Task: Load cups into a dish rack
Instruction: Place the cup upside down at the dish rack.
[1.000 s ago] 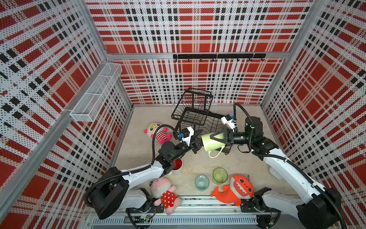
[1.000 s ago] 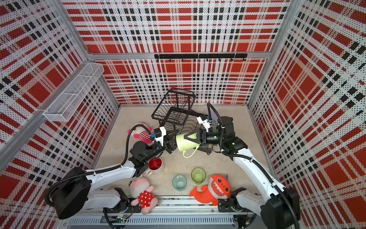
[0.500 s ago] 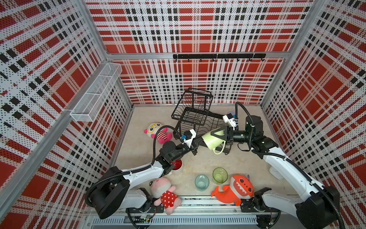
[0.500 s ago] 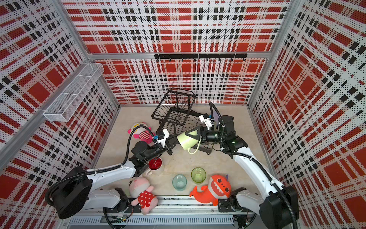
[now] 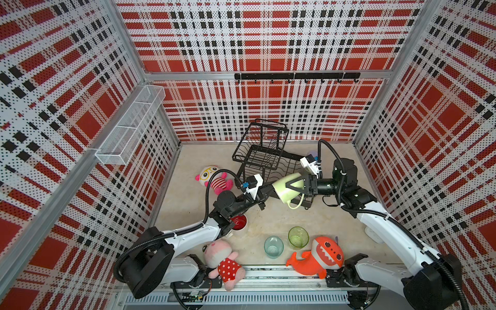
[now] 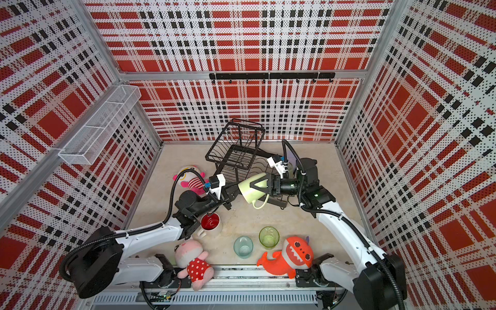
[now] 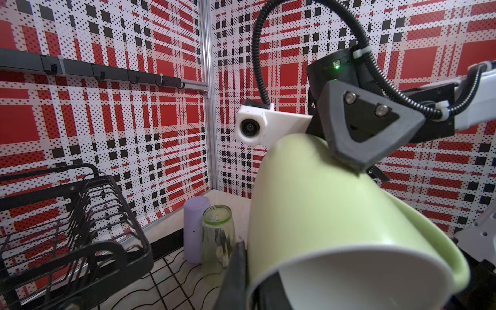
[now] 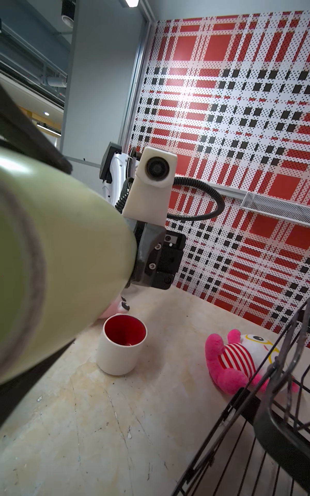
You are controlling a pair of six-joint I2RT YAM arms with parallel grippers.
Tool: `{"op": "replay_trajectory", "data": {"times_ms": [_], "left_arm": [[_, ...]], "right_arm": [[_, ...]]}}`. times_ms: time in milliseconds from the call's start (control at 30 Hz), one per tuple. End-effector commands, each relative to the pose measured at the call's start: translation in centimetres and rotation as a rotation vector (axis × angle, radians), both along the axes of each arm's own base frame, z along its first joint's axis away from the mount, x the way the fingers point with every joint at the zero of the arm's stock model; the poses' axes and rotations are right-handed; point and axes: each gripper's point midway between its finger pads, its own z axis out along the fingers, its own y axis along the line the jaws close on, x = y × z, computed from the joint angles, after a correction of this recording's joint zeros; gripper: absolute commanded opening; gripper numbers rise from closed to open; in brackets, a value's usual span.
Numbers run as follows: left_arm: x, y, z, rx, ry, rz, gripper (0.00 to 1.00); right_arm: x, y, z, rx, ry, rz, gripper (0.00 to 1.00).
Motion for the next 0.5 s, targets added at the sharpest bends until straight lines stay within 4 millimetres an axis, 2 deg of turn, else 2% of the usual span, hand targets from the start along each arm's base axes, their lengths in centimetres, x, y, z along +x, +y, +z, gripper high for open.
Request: {"op": "replay_trajectory", "data": {"times_ms": [0, 233, 467], "left_arm": [[0.0, 0.9, 2.8, -0.067, -0.073, 0.019, 0.0], [-0.2, 0.4, 2.6, -0.031, -0.11, 0.025, 0.0], [0.0, -0.8, 1.6, 0.067, -0.153, 0.072, 0.0]], "right_arm": [[-2.3, 0.2, 2.0, 0.046, -0.078, 0.089, 0.94], [-2.1, 0.4, 1.6, 0.03, -0.046, 0.097, 0.92], [-2.0, 0.5, 1.2, 0.017, -0.028, 0.096, 0.89]]}}
